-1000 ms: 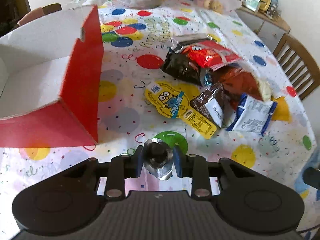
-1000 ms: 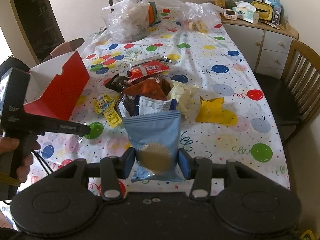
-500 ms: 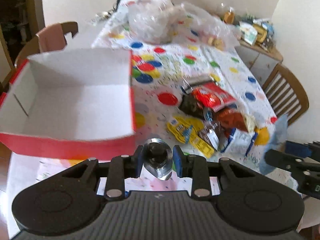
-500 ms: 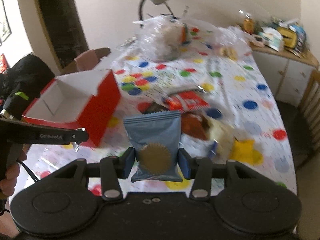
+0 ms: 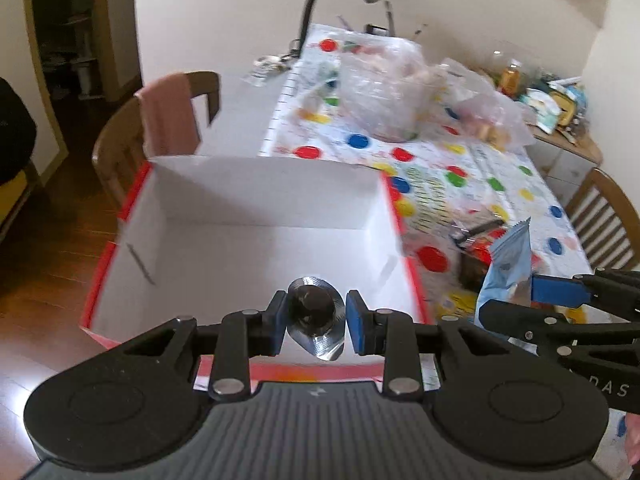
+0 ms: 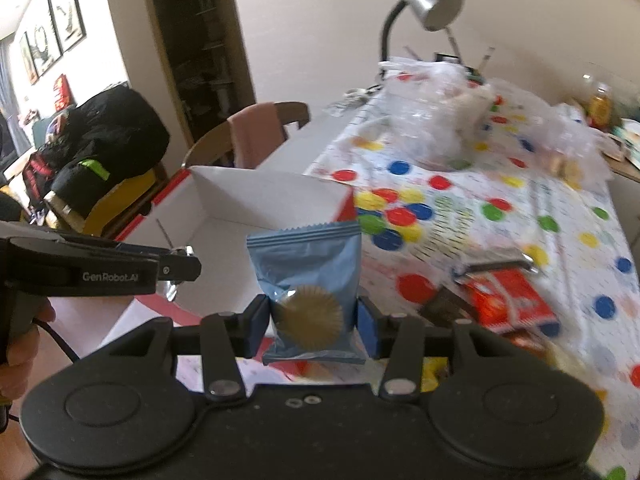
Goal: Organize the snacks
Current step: 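Lift the blue cookie packet with the right gripper and carry it over the red box, then lower the blue packet into the box and open the right gripper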
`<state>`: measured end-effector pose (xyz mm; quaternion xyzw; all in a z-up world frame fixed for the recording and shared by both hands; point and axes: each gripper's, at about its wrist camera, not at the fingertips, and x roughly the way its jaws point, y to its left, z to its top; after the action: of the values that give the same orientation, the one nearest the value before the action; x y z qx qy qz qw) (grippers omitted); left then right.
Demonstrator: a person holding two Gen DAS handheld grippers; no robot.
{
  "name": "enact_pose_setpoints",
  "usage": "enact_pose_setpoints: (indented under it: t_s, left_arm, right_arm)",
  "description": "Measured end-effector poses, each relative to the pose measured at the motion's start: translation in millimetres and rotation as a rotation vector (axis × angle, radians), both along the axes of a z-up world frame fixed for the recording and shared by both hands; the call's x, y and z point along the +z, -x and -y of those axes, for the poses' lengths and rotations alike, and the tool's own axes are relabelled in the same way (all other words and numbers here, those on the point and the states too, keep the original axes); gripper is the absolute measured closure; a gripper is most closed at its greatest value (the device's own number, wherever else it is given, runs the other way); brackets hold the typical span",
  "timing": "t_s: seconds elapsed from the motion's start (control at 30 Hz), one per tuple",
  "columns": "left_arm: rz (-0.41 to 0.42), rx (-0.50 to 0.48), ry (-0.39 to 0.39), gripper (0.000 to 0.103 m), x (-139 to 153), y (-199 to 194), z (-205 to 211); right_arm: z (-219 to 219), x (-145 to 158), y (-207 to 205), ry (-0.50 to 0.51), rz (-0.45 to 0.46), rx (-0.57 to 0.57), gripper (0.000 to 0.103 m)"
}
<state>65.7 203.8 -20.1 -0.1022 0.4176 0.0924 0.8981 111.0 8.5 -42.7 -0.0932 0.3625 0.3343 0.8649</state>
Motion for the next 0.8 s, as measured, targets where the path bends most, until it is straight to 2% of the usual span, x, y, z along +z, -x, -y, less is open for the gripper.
enact_pose_setpoints:
  t_s: [0.23,0.4,0.8]
  left_arm:
    - [-0.048,0.022,-0.025,0.073,-14.4,-13.3,-54.1]
    - [-0.083,0.022,-0.022,0.073,-29.9,-21.4,-80.8]
    - [-0.178,-0.043,-0.062,0.073,-70.4,-34.4,-92.7]
  right_arm:
    - [-60.5,-18.5,-25.6,0.018,-0.059,0.035,0.058]
    - [-97.0,-37.2,-35.3,0.074,-0.076,0.058,0.058]
    - [-150.9,-87.0,-38.6,0.216,-0.126,0.100,0.058]
